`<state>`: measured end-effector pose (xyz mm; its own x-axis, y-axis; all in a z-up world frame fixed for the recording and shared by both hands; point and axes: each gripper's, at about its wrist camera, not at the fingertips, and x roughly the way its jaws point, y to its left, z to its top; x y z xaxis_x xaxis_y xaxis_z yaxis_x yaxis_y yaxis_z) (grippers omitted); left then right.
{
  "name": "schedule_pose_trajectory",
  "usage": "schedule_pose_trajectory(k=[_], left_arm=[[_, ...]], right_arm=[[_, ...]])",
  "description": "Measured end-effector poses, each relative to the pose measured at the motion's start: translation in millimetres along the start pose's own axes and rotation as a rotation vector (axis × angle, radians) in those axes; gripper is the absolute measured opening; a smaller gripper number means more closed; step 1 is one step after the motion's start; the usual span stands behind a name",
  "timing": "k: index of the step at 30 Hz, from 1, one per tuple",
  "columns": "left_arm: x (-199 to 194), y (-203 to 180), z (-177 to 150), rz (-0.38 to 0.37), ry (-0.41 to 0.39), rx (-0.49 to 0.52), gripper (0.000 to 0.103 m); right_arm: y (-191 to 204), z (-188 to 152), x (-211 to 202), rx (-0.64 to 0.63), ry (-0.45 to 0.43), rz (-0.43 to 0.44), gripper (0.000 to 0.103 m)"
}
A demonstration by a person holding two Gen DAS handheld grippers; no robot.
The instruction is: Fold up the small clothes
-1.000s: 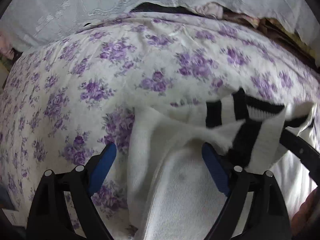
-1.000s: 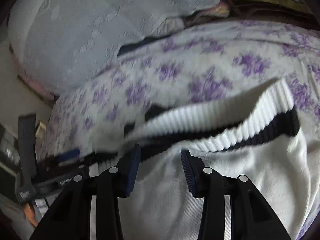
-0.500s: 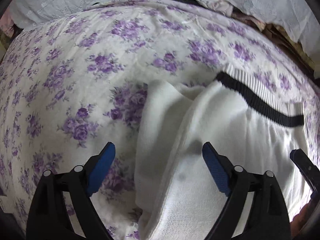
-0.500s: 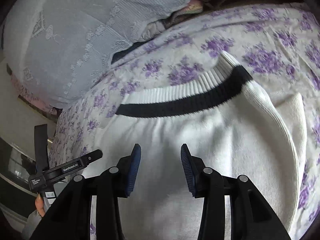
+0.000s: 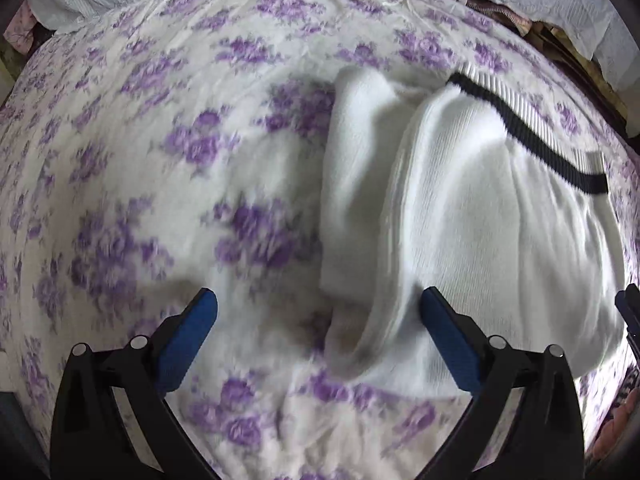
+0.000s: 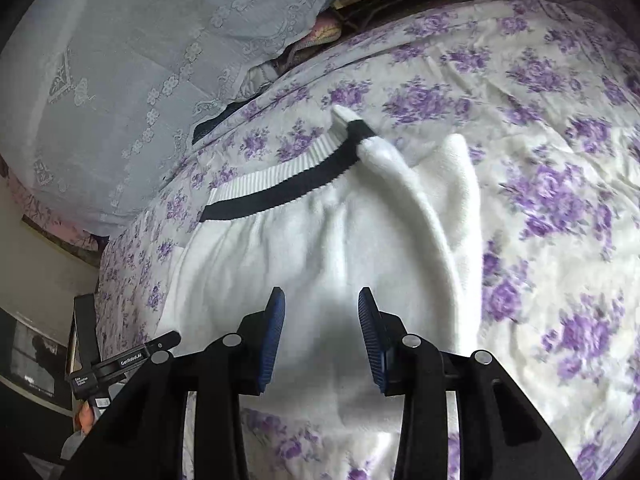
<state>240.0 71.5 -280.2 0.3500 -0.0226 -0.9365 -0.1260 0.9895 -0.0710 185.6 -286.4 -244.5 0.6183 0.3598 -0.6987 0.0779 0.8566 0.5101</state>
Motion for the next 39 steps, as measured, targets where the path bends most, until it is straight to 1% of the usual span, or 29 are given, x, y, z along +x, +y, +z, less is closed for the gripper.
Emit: schedule_pose_trajectory(k=[1, 2, 3, 6, 9, 12, 13, 14, 15, 16, 17, 18, 19, 20, 22, 24, 25, 27, 28, 29, 31, 32, 33, 35, 39], left_arm=[[-3.2, 1.4, -3.8, -0.008, -0.002, -0.005, 0.095], [-8.6, 0.7, -6.5, -0.013, -0.012, -0.002, 0.088], [-15.5, 0.4, -7.1, -0.016, -0.029, 0.006, 0.083], [-32.7, -1.9, -0.5, -0.023, -0.085, 0.026, 0.082], [-27.8, -9.4, 9.1, -0.026, -0.072, 0.057, 0.082], [-12.2, -22.1, 11.0, -0.012, -0.029, 0.091, 0.081], [-9.2, -25.8, 9.1, -0.012, -0.015, 0.102, 0.078], [-4.9, -27.5, 6.0, -0.015, -0.004, 0.107, 0.073], [-1.9, -26.0, 3.4, -0.032, 0.002, 0.099, 0.068], [-2.5, -24.1, 2.1, -0.056, 0.004, 0.088, 0.063], [-5.1, -24.4, 1.6, -0.084, 0.006, 0.092, 0.047], [-9.8, -26.8, 0.8, -0.079, 0.003, 0.111, 0.038], [-15.3, -29.5, -1.1, -0.063, -0.008, 0.137, 0.031], [-18.8, -31.6, -3.4, -0.063, -0.010, 0.163, 0.022], [-18.7, -32.3, -9.9, -0.038, -0.003, 0.204, 0.021], [-11.3, -27.2, -12.8, -0.044, 0.020, 0.192, 0.021], [-9.8, -25.5, -13.1, -0.049, 0.022, 0.183, 0.022], [-14.2, -27.9, -11.9, -0.040, 0.021, 0.183, 0.022], [-17.8, -29.2, -10.5, -0.037, 0.017, 0.184, 0.022], [-22.8, -29.4, -7.2, -0.042, 0.007, 0.181, 0.022], [-36.3, -27.5, -5.7, -0.053, -0.027, 0.173, 0.024], [-42.5, -27.8, -1.3, -0.054, -0.050, 0.176, 0.029], [-47.9, -28.8, 0.8, -0.055, -0.069, 0.181, 0.036], [-56.4, -31.5, 5.4, -0.056, -0.095, 0.190, 0.044], [-50.3, -44.4, 11.1, -0.058, -0.090, 0.194, 0.044]], right_arm=[[-6.6, -2.9, -6.0, 0.018, -0.006, -0.003, 0.039], [-12.9, -4.9, -11.1, 0.030, -0.007, -0.011, 0.039], [-18.0, -5.8, -15.6, 0.035, -0.009, -0.023, 0.039], [-29.7, -7.8, -24.6, 0.057, -0.026, -0.041, 0.039], [-37.7, -6.8, -27.9, 0.071, -0.047, -0.065, 0.039], [-42.2, -5.5, -31.6, 0.065, -0.083, -0.097, 0.040], [-42.7, -5.9, -28.2, 0.055, -0.074, -0.103, 0.041], [-44.1, -7.0, -20.1, 0.041, -0.037, -0.114, 0.043], [-45.9, -10.0, -11.3, 0.040, 0.002, -0.125, 0.039], [-46.6, -14.7, -6.9, 0.051, 0.021, -0.111, 0.031], [-44.7, -19.1, -7.2, 0.046, 0.019, -0.105, 0.022], [-40.7, -21.5, -11.1, 0.023, 0.002, -0.114, 0.018], [-37.9, -22.7, -16.3, 0.012, -0.014, -0.111, 0.017], [-38.0, -23.3, -21.0, 0.021, -0.022, -0.099, 0.017], [-43.9, -24.0, -21.9, 0.042, -0.001, -0.107, 0.016], [-54.5, -28.4, -12.0, 0.053, 0.043, -0.136, 0.015], [-60.7, -30.9, -7.1, 0.072, 0.058, -0.136, 0.015], [-61.2, -31.3, -7.0, 0.088, 0.059, -0.136, 0.018], [-58.0, -29.5, -10.3, 0.079, 0.054, -0.152, 0.023], [-54.4, -27.7, -15.2, 0.067, 0.039, -0.169, 0.029], [-44.4, -23.9, -27.4, 0.031, -0.008, -0.189, 0.030], [-36.9, -21.1, -32.8, 0.002, -0.030, -0.179, 0.030], [-28.5, -18.0, -35.9, -0.029, -0.042, -0.168, 0.030], [-8.3, -13.7, -36.3, -0.090, -0.054, -0.149, 0.030], [26.2, -12.3, -19.5, -0.146, -0.029, -0.081, 0.030]])
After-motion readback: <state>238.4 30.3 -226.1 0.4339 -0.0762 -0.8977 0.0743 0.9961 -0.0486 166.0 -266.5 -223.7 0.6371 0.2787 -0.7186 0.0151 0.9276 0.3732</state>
